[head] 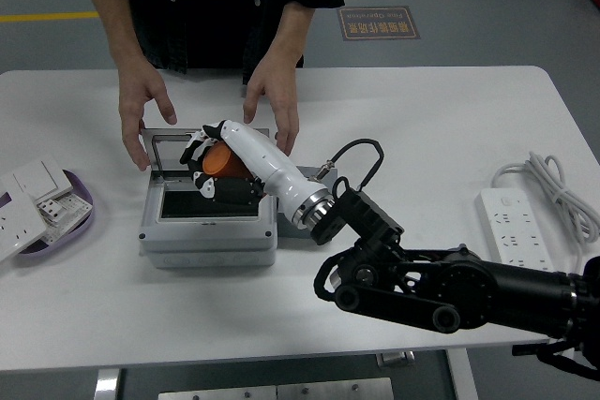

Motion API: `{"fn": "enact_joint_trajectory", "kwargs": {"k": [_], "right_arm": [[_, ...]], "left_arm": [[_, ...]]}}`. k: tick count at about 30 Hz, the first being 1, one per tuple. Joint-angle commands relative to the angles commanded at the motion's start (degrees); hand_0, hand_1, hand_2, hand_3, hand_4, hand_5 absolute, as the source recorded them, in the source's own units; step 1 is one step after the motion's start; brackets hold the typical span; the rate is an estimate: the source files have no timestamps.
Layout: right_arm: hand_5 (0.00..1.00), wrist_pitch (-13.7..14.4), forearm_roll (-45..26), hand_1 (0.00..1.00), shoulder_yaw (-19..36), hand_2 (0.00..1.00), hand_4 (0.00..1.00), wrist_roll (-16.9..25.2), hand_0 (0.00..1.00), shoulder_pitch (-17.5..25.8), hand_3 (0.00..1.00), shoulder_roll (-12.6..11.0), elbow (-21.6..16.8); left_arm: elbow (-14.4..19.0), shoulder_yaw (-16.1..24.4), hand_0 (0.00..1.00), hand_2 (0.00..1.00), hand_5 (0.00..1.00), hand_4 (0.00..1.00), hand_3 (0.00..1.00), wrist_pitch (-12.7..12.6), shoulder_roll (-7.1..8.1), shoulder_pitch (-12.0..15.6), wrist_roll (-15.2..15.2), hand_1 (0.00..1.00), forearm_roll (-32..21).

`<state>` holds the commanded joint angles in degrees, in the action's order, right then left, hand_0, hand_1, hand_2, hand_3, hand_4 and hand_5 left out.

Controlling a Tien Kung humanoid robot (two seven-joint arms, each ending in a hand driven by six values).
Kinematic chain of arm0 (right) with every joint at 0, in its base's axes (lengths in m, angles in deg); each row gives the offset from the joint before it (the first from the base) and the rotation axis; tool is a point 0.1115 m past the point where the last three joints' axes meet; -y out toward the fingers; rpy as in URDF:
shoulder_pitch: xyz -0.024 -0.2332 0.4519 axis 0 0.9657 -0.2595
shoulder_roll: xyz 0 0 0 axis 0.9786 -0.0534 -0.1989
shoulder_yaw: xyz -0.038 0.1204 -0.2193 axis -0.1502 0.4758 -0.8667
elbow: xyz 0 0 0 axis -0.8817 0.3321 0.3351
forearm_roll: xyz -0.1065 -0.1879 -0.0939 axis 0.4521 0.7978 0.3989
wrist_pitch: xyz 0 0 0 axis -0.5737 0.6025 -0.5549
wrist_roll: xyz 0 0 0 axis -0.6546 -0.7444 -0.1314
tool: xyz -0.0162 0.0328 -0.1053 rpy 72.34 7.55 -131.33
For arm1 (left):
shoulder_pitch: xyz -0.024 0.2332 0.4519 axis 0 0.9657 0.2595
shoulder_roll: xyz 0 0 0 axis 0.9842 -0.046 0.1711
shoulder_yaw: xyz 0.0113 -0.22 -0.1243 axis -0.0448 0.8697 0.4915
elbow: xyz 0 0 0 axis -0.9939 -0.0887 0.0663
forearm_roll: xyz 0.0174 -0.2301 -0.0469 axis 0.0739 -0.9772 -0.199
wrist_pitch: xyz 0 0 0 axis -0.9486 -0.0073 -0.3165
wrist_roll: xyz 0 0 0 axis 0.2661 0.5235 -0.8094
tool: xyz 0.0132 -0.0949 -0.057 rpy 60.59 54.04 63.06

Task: Pick up the cylinder from the cube,place it in the box,flap close box

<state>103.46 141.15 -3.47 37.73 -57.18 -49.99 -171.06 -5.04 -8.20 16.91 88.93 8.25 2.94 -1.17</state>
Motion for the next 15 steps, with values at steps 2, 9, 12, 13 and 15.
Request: {"fn": "enact_joint_trajectory", "kwargs": {"k": [2, 9, 12, 13, 15], "right_arm": [[0.002, -0.69, 2.85, 0.228, -0.3, 0.291, 0.002, -3.25, 0.081, -0.44, 0.244, 0.25, 0.37], [0.002, -3.44, 9.41, 0.227, -1.73, 0.304, 0.002, -11.64, 0.081, -1.18, 0.251, 1.31, 1.32], [0.002, -3.78, 9.05, 0.244, -2.87, 0.315, 0.002, -12.09, 0.097, -1.49, 0.257, 1.81, 2.25], [0.002, -3.81, 8.84, 0.244, -3.31, 0.315, 0.002, -12.05, 0.097, -1.65, 0.257, 1.98, 2.55], [0.002, -3.88, 8.42, 0.244, -4.19, 0.315, 0.002, -11.87, 0.097, -2.02, 0.257, 2.34, 3.17]], "left_arm": [[-0.01, -0.16, 0.602, 0.611, 0.203, 0.687, 0.632, 0.0, 0.05, 0.0, 0.01, 0.624, -0.09], [0.0, -0.59, 0.602, 0.611, 0.201, 0.685, 0.632, 0.05, 0.06, -0.02, 0.07, 0.624, -0.38], [0.03, -0.65, 0.602, 0.61, 0.198, 0.685, 0.632, 0.08, 0.09, -0.14, 0.06, 0.624, -0.37], [0.03, -0.72, 0.602, 0.61, 0.198, 0.685, 0.632, 0.08, 0.11, -0.17, 0.06, 0.624, -0.39], [0.02, -0.86, 0.602, 0.61, 0.198, 0.685, 0.632, 0.08, 0.18, -0.24, 0.04, 0.624, -0.45]]}}
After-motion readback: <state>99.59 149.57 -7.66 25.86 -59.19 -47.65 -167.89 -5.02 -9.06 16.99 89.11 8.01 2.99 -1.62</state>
